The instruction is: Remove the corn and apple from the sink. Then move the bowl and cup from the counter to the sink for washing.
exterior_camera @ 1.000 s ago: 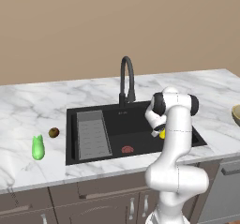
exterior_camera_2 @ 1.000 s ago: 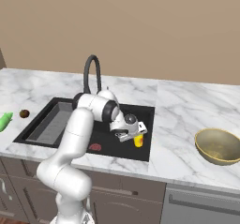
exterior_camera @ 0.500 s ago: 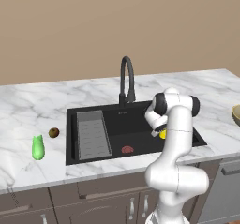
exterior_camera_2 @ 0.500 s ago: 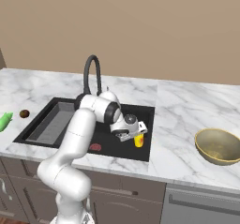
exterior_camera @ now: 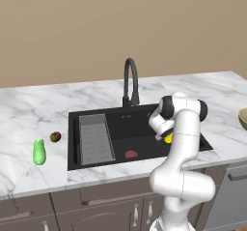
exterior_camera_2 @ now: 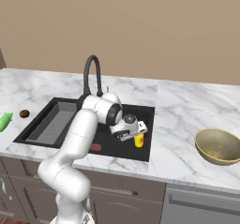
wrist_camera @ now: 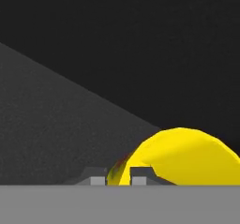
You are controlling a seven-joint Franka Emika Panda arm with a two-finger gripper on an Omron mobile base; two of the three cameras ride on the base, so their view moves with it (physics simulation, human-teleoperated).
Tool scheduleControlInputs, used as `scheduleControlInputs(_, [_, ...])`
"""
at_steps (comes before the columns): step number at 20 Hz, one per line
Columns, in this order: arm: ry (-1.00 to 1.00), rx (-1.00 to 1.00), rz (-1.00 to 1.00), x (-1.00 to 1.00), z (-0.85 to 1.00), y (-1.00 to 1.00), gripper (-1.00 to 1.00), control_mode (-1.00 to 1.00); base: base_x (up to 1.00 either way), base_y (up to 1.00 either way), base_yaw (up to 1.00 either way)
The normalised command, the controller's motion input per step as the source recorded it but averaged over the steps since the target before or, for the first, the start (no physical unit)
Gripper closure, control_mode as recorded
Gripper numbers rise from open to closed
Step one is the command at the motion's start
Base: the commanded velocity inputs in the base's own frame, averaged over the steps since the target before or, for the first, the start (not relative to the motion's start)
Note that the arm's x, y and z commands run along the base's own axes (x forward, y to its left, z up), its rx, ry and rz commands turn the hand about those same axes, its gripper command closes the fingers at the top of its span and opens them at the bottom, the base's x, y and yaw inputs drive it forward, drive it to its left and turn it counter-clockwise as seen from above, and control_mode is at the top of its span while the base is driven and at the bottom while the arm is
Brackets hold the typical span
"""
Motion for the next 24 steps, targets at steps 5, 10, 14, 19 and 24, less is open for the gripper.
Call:
scheduleControlInputs(5, [0.0,0.0,0.0,0.0,-0.01,-0.05,-1.0,-1.0,0.0,0.0,0.0])
scheduleControlInputs(10, [0.0,0.02,0.0,0.0,0.07,-0.03,-1.0,-1.0,0.0,0.0,0.0])
scheduleControlInputs(14, [0.0,0.05,0.0,0.0,0.14,-0.04,-1.0,-1.0,0.0,0.0,0.0])
scheduleControlInputs(19, [0.0,0.05,0.0,-0.01,0.24,-0.02,-1.0,-1.0,0.0,0.0,0.0])
scheduleControlInputs(24, [0.0,0.01,0.0,-0.04,0.3,-0.02,-1.0,-1.0,0.0,0.0,0.0])
